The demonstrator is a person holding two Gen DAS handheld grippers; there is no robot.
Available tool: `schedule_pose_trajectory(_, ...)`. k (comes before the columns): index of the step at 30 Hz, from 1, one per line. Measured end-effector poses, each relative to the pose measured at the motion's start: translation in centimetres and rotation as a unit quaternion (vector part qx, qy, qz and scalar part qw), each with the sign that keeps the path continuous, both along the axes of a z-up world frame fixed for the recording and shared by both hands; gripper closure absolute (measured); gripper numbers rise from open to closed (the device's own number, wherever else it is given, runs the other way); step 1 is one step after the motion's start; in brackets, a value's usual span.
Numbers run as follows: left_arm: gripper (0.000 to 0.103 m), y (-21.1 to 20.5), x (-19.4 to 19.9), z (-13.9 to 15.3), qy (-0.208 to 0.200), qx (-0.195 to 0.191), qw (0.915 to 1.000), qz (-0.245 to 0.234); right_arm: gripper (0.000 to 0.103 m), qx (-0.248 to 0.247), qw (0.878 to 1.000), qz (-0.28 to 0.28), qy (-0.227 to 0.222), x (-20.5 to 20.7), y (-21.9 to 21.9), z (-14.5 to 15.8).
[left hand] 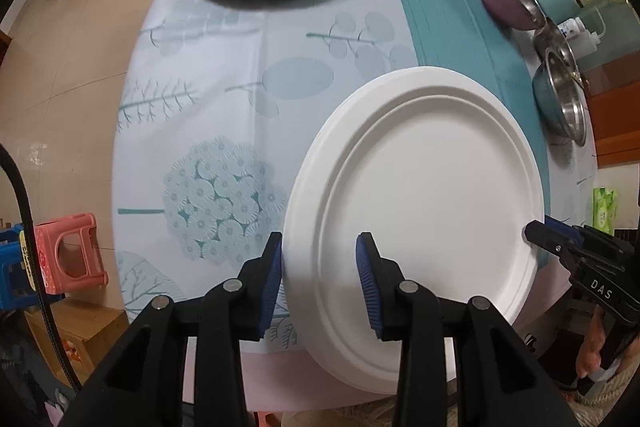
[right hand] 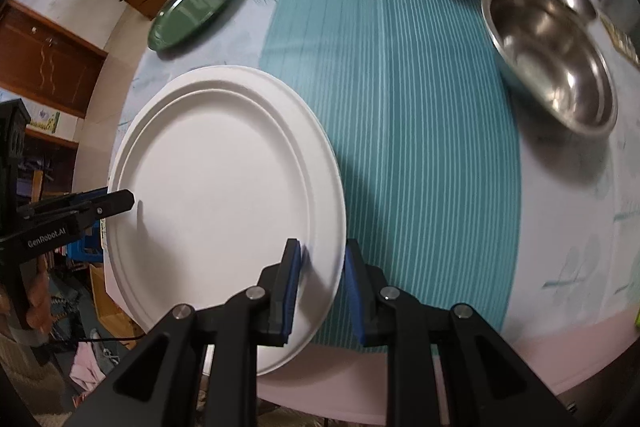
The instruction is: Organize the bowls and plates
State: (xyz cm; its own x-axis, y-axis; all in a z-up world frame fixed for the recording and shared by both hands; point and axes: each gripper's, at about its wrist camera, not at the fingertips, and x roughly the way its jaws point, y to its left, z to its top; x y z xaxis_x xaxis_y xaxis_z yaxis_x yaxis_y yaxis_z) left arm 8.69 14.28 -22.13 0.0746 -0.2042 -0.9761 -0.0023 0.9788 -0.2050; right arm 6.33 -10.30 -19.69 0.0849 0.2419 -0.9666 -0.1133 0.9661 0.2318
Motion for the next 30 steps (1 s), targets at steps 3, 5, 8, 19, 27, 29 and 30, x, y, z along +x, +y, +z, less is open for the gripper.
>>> schedule_pose_trajectory(3, 0.067, -0.4, -0.5, -0.7, -0.003, 0.000, 1.0000, -0.002, 0.081, -0.002, 1.000, -0.015, 0.005, -0.5, -0.3, -0.8)
schedule_pose_trajectory(5, 0.064, -0.4, -0.6, -1.1, -0.004, 0.004, 1.0000, -0.003, 0.081, -0.006, 1.000, -0.018, 0.007, -1.0, -0.4, -1.2)
schedule_pose_trajectory(8, 0.063, -0.5, -0.6, -1.4, -0.007, 0.009, 0.9999, 0.000, 0.081, -0.008, 1.000, -0.018, 0.006, -1.3, -0.2, -1.5)
schedule_pose_trajectory(19, 0.062, -0.5, 0.1, -2.3, -0.005, 0.013, 0.9999, 0.004, 0.079, -0.016, 1.000, -0.022, 0.011, -1.5, 0.2, -2.4)
schedule_pose_trajectory(27, 0.046, -0.5, 0.5, -2.8, -0.009, 0.004, 0.9999, 0.011, 0.066, -0.017, 1.000, -0.022, 0.011, -1.4, 0.9, -2.5)
schedule_pose_trajectory(29, 0.044, -0.1, 0.4, -2.6, -0.015, 0.003, 0.9998, 0.015, 0.062, -0.021, 0.999, -0.024, 0.007, -1.4, 1.0, -2.4)
schedule_pose_trajectory(30, 0.044, 0.1, 0.4, -2.6, -0.017, 0.004, 0.9997, 0.015, 0.061, -0.023, 0.999, -0.024, 0.006, -1.4, 1.0, -2.3)
